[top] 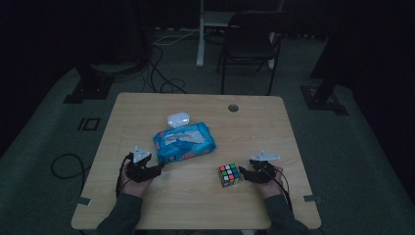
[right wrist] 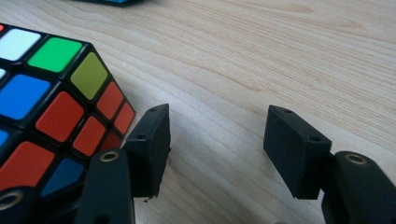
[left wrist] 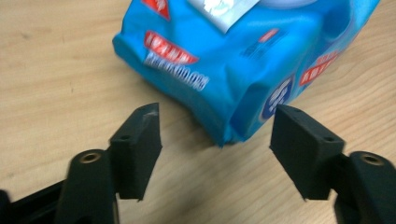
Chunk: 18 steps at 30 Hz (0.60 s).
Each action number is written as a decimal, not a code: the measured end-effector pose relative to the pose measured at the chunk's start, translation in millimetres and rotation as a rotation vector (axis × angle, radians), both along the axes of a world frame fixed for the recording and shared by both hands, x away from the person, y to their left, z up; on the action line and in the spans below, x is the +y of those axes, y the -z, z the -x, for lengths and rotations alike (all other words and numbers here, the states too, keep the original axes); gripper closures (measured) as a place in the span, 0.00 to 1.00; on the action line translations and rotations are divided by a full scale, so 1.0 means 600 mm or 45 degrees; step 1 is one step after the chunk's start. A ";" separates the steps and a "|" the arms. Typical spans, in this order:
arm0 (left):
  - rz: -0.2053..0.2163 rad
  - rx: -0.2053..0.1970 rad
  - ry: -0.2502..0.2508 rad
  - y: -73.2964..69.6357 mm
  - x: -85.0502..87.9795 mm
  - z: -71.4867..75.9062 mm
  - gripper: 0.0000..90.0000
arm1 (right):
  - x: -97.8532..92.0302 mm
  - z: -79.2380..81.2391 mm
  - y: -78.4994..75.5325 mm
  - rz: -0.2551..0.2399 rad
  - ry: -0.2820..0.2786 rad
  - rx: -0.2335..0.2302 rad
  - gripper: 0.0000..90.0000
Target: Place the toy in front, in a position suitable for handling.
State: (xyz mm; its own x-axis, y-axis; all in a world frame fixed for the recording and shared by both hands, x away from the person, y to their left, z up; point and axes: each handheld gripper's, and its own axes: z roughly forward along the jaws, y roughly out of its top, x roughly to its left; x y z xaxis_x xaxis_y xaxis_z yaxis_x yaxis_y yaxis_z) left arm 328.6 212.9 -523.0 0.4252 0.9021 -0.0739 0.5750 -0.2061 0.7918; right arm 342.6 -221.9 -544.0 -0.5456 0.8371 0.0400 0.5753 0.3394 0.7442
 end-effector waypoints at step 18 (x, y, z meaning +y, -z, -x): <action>-0.135 0.081 -0.015 0.033 0.011 -0.004 0.43 | 0.007 -0.002 0.004 0.050 -0.027 -0.011 0.44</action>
State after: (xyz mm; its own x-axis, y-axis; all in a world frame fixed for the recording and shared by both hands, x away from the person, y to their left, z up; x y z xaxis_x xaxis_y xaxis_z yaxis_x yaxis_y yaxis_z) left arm 330.8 219.4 -542.7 0.4123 0.9111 -0.0045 0.6259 -0.2796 0.7281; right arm 344.1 -217.5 -546.4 -0.5632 0.8263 0.0026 0.5615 0.3805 0.7348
